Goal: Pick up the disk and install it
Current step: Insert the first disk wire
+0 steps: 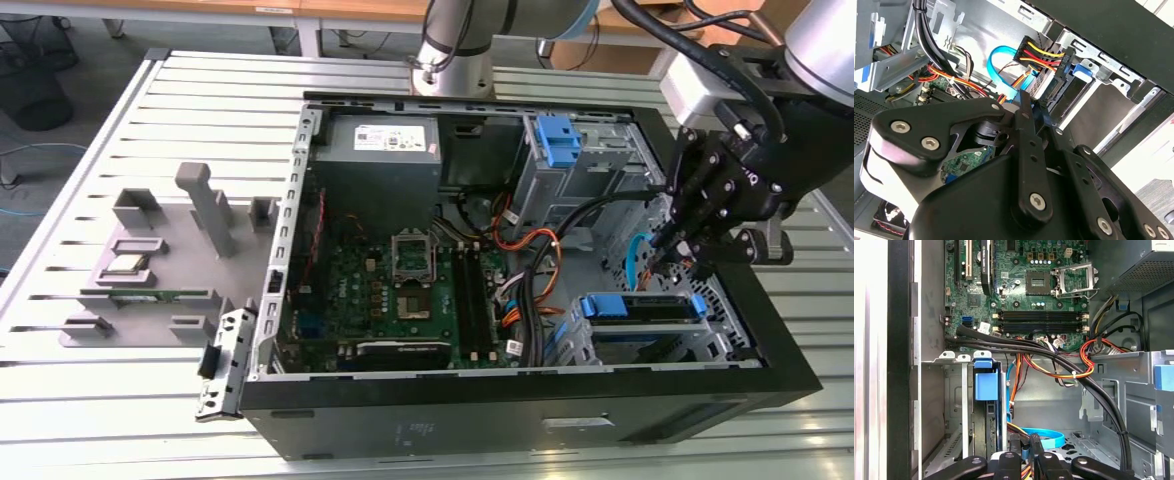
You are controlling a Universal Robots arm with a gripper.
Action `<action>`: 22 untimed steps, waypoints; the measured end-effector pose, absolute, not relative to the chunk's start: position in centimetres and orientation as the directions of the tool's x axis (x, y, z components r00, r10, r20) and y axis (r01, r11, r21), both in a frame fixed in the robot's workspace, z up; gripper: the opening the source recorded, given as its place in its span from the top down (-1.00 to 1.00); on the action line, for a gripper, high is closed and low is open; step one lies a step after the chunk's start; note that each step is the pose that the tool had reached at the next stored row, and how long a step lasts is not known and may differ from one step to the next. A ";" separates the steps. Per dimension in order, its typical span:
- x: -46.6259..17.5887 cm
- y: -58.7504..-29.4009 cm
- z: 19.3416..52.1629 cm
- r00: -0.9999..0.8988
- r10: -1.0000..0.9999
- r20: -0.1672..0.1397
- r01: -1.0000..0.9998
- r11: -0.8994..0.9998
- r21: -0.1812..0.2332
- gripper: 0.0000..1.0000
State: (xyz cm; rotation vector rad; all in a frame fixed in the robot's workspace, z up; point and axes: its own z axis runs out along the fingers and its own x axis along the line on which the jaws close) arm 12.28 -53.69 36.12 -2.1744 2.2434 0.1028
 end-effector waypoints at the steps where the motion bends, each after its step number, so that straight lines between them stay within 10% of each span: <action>1: 12.3 -53.7 36.1 -0.032 -0.998 -0.057 -0.999 0.030 0.036 0.61; 22: 12.1 -53.7 36.1 -0.032 -0.998 -0.057 -0.999 0.030 0.027 0.68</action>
